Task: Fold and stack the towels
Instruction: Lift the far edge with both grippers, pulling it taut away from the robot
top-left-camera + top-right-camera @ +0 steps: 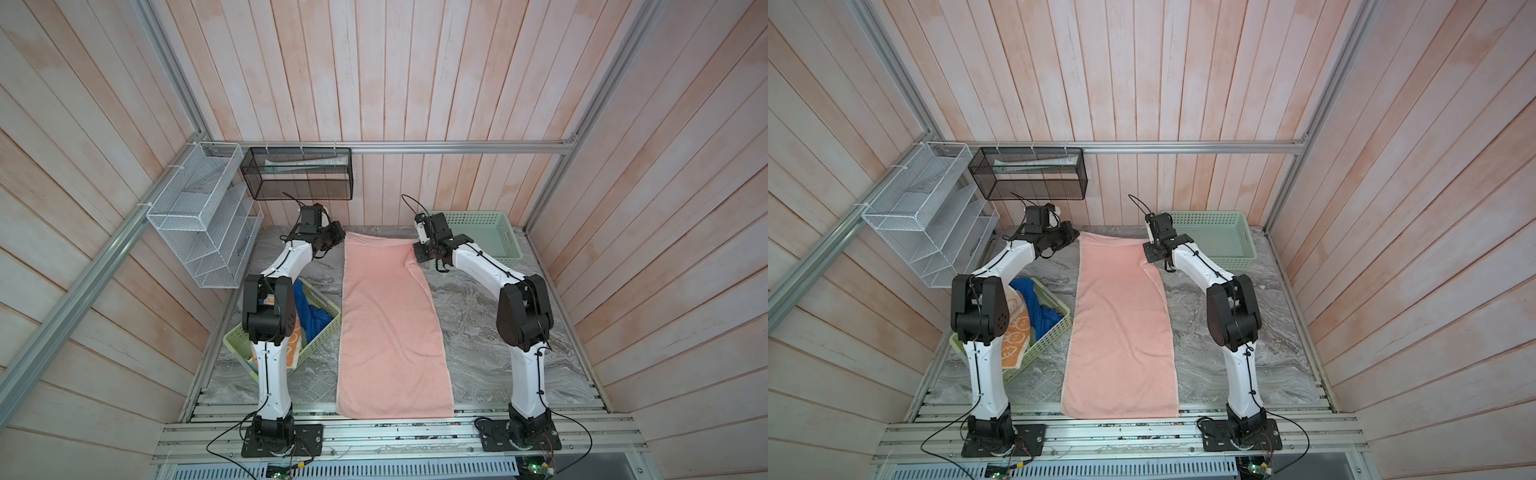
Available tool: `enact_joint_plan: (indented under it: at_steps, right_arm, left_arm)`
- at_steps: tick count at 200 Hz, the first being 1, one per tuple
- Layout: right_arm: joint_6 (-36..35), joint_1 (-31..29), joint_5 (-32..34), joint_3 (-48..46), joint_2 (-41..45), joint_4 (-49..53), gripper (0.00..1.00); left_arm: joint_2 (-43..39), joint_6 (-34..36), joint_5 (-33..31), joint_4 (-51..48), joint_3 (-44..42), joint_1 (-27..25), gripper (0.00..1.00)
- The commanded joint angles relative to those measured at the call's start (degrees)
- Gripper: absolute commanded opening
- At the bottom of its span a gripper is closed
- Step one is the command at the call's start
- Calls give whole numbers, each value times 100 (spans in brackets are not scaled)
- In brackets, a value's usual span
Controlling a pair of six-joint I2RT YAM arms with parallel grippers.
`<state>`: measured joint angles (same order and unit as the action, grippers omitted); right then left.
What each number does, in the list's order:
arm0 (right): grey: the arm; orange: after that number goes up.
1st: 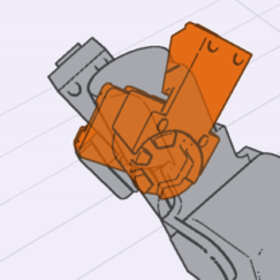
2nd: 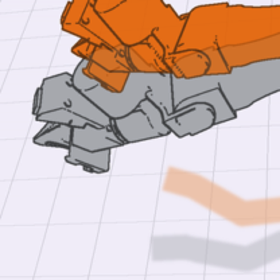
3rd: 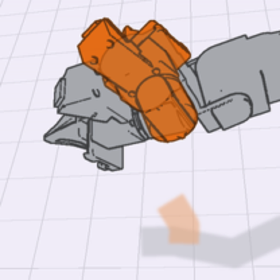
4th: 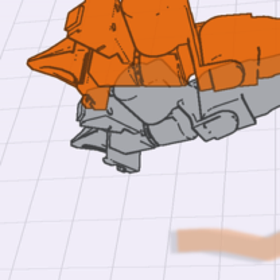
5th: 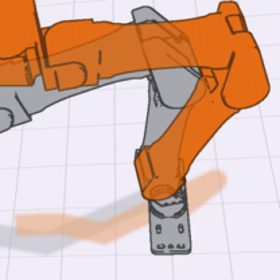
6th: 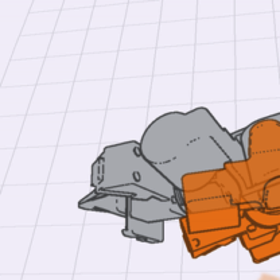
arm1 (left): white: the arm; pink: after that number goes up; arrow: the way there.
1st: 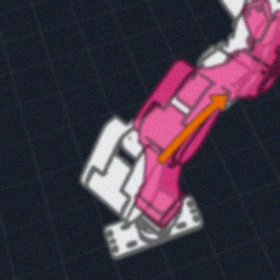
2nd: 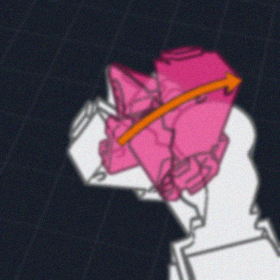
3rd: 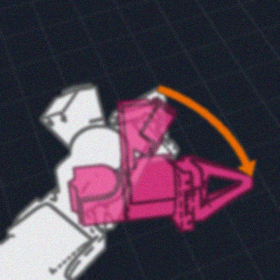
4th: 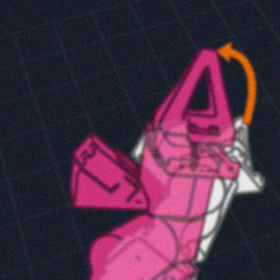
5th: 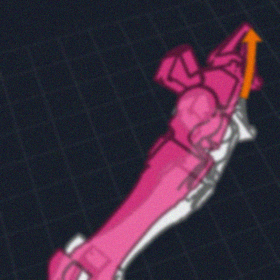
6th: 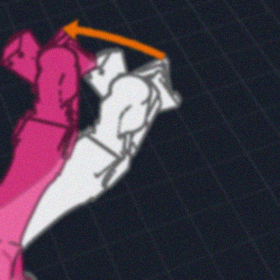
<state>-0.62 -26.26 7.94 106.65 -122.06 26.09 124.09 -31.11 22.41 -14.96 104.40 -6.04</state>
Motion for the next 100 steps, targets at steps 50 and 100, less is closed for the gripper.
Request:
enact_joint_plan:
  at_steps: [50, 100]
  right_arm:
    - [-1083, 89, 542, 4101, -1322, 2517, 0]
    - [-1063, 285, 305, 3992, -832, 1779, 0]
  left_arm:
    - [-878, 152, 356, -506, 423, 201, 0]
    - [-825, 211, 326, -948, 1212, 301, 0]
